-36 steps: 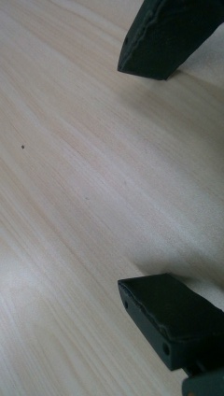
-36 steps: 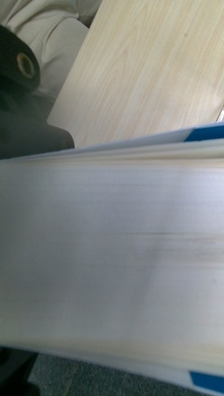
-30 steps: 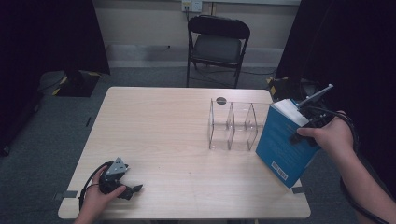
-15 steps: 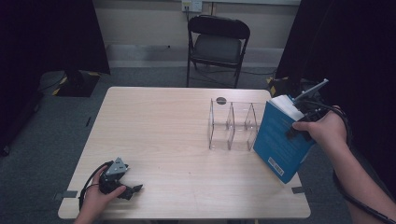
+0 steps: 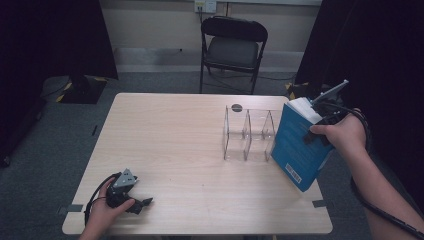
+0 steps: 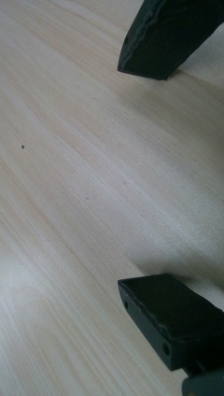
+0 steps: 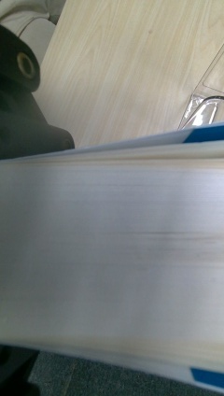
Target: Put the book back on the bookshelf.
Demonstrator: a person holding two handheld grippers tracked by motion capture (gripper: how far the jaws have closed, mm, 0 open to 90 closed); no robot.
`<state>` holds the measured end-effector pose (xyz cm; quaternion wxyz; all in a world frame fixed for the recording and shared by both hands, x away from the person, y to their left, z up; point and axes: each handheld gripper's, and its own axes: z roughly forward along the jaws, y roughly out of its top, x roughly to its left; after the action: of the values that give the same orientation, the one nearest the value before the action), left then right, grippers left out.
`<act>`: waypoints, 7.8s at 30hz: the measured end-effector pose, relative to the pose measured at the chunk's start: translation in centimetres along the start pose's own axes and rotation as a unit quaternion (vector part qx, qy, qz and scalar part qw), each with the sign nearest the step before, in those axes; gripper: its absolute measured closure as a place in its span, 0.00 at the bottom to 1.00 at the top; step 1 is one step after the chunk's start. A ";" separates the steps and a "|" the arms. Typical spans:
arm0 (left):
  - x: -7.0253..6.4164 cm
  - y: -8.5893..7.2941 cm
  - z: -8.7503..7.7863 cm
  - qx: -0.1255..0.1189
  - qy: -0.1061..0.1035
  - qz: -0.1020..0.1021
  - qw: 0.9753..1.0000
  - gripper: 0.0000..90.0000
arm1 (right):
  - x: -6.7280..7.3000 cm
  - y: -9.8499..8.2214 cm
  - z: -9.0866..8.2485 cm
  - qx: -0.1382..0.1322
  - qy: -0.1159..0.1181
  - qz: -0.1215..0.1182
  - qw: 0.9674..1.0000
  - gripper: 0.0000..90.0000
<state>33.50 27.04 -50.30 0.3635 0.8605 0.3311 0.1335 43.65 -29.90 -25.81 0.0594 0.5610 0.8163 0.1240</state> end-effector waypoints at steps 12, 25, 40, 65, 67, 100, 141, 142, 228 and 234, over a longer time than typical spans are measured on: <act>0.0 0.0 0.0 0.001 0.001 0.003 1.000 0.00 | 0.3 1.0 0.3 -0.006 -0.009 0.011 1.000 0.69; 0.0 0.0 0.0 -0.002 0.001 0.001 1.000 0.00 | 0.3 2.1 0.6 -0.027 -0.021 0.031 0.999 0.69; 0.0 0.0 0.0 -0.002 0.000 -0.002 1.000 0.00 | 0.2 3.3 1.5 -0.037 -0.025 0.053 0.998 0.68; 0.0 0.0 0.0 -0.002 0.000 -0.002 1.000 0.00 | -0.7 5.0 2.5 -0.070 -0.024 0.087 0.993 0.68; 0.0 0.0 0.0 0.002 0.000 0.002 1.000 0.00 | -0.7 5.1 2.5 -0.071 -0.024 0.087 0.993 0.68; 0.0 0.0 -0.1 0.005 0.000 -0.001 1.000 0.00 | -0.9 5.4 4.7 -0.128 -0.037 0.107 0.985 0.68; 0.0 0.0 0.0 -0.002 0.000 -0.001 1.000 0.00 | 0.3 3.3 1.8 -0.107 -0.019 0.080 0.991 0.36; 0.0 0.0 0.0 -0.002 -0.001 -0.002 1.000 0.00 | 0.4 3.1 1.8 -0.111 -0.019 0.079 0.990 0.36; 0.0 0.0 0.1 -0.001 0.000 -0.001 1.000 0.00 | 7.0 -1.6 6.6 -0.127 0.076 -0.026 0.989 0.20; 0.0 0.0 0.1 -0.001 0.000 -0.001 1.000 0.00 | 7.8 -1.3 7.1 -0.128 0.082 -0.035 0.988 0.20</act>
<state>33.50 27.00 -50.37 0.3646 0.8600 0.3313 0.1333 41.29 -22.10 -32.65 0.0678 0.5076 0.8151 0.2708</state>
